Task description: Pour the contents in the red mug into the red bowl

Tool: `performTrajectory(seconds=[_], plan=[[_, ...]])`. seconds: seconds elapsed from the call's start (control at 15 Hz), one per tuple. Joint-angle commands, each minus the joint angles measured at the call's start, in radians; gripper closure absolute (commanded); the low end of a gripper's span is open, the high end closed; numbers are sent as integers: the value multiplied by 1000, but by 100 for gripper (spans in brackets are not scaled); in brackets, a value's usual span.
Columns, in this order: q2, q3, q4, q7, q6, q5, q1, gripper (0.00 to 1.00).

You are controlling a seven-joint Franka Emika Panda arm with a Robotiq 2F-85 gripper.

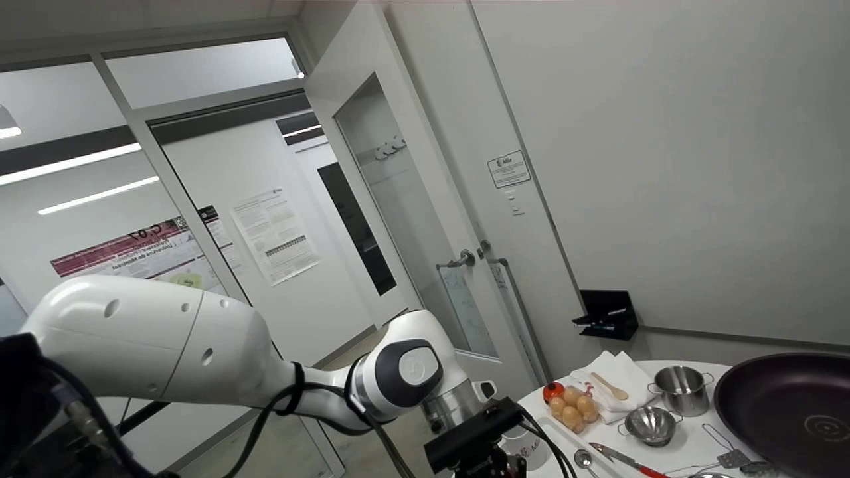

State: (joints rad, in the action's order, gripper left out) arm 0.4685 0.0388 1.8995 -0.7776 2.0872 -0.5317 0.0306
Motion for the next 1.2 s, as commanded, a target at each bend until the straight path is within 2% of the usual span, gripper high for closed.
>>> performTrajectory(seconds=[0.0, 1.13], plan=[[64, -8, -96, 45, -97, -18, 36, 96], [149, 18, -246, 192, -502, -182, 153, 96]])
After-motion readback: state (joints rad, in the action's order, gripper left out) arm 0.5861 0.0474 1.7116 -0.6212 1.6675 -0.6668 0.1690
